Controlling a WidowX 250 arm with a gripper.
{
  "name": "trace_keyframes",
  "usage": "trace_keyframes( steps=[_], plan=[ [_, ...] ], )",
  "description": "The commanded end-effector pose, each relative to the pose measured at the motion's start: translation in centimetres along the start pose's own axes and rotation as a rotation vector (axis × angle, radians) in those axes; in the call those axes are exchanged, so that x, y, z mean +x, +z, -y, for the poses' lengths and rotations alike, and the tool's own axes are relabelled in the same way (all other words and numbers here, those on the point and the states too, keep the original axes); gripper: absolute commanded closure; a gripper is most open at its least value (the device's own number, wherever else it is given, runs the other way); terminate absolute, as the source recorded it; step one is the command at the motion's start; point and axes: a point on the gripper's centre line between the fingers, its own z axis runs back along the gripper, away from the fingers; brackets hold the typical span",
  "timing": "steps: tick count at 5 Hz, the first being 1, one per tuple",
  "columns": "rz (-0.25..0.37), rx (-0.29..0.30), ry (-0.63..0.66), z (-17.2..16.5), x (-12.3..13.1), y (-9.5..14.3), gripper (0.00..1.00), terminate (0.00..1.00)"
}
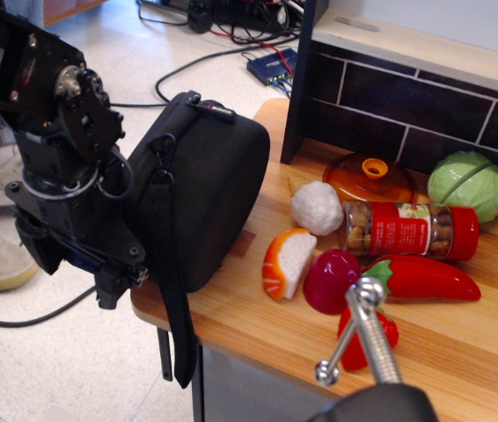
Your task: Unzip zipper bag
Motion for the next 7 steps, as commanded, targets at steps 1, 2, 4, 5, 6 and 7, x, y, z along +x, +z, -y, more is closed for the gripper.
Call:
trace_keyframes(
  steps=[1, 2, 4, 5, 6, 7],
  plan=[
    [0.092, 0.015, 0.009, 0.3, 1.3, 0.6, 1.00, 0.00],
    [0.109, 0.004, 0.022, 0.5, 1.5, 1.2, 1.00, 0.00],
    [0.184, -0.039, 0.057, 0.5, 2.4, 4.6, 1.00, 0.00],
    [0.215, -0.075, 0.105, 1.0, 3.8, 7.8, 1.00, 0.00],
    [0.224, -0.109, 0.143, 1.6, 4.8, 9.7, 1.00, 0.00],
    [0.211, -0.116, 0.191, 1.3, 5.8, 10.6, 1.00, 0.00]
  ],
)
